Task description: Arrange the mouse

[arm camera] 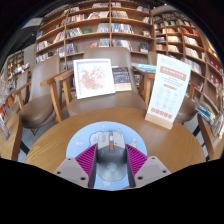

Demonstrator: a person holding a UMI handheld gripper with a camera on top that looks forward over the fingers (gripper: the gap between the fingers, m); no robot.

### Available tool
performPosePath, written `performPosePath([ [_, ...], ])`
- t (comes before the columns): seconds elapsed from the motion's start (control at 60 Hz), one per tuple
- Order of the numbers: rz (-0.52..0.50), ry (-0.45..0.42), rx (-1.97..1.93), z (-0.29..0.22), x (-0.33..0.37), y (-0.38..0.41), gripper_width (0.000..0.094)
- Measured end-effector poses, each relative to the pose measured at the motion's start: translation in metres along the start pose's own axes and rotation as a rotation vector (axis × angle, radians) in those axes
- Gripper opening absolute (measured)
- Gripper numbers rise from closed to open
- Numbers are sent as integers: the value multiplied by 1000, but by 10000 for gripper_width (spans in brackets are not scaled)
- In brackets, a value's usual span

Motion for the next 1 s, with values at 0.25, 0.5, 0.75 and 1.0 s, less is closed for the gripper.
performPosePath([
  [0.25,17,-11,1,0,5,-6,859],
  [0.5,34,-85,18,-2,129,-25,850],
  [0.75,40,-127,35,53,289,-49,854],
  [1.0,35,-138,30,113,381,-61,853],
])
Point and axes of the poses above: the point between the fingertips, and its own axes, seen from behind it with the camera up: y to the left, z down, x backward, against the way the camera looks, the point moved 7 cm from there along x, backward, against the way the camera looks, and after that the axes turned 1 degree about x, right-handed, at the moved point
